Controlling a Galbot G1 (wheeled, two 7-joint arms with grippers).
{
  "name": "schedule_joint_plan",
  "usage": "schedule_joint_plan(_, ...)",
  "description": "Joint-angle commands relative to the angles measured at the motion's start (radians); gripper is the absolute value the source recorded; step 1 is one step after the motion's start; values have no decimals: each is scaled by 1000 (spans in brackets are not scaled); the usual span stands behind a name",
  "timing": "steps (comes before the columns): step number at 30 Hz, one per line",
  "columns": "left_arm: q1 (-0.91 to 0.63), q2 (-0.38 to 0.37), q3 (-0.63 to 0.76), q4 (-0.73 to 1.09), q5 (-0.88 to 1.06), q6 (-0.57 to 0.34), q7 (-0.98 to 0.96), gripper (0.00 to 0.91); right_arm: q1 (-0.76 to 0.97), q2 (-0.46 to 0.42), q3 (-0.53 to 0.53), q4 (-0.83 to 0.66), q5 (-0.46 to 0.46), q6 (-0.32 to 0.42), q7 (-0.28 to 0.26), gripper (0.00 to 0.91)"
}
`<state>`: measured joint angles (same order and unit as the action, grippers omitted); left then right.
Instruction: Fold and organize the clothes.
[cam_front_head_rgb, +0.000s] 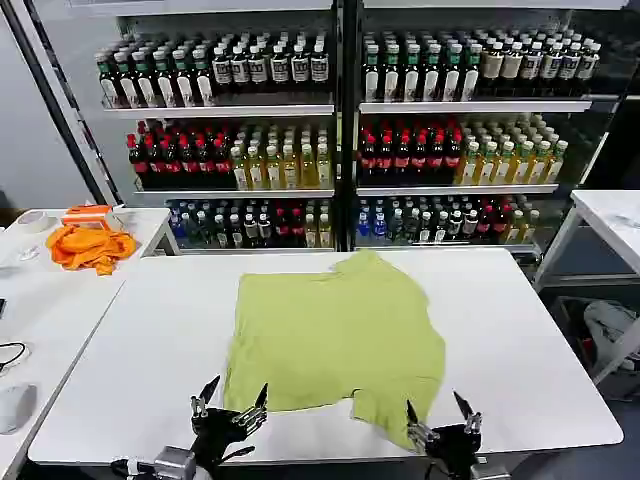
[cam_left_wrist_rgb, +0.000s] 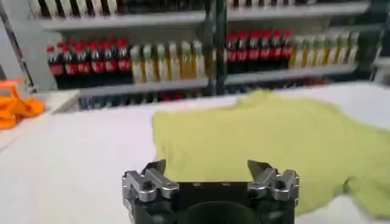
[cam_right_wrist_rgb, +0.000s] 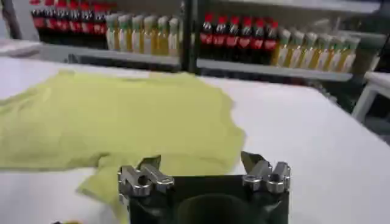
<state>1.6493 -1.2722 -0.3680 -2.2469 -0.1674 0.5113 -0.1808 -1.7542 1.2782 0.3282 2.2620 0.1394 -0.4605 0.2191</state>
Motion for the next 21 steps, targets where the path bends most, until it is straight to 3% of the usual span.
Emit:
schedule_joint_plan(1,-40,12,-1,77,-17,67,-20,907,0,9,-57,-30,-7,-28,5,907)
schedule_joint_plan(8,-49,14,1,115,-17,67,-31,887,0,23,-69,-53,12,-29,11,877)
schedule_joint_plan(9,-51,15,1,119,-17,67,-32,474,1,24,-70,-54,17,-29,11,766)
schedule_joint_plan(10,-52,15,0,123,-17,67,-33,141,3,28,-71,-58,31,-30,16,524)
schedule_joint_plan(11,-55,15,1,126,-18,67,-34,30,5,30,-71,-64,38,-31,19,131)
schedule_joint_plan(13,-58,15,1,132,-19,66,-33,20,7,33,-71,-69,50,-32,21,0)
schedule_joint_plan(21,-58,15,8,133,-24,66,-28,20,0,39,-71,-59,74,-31,23,0)
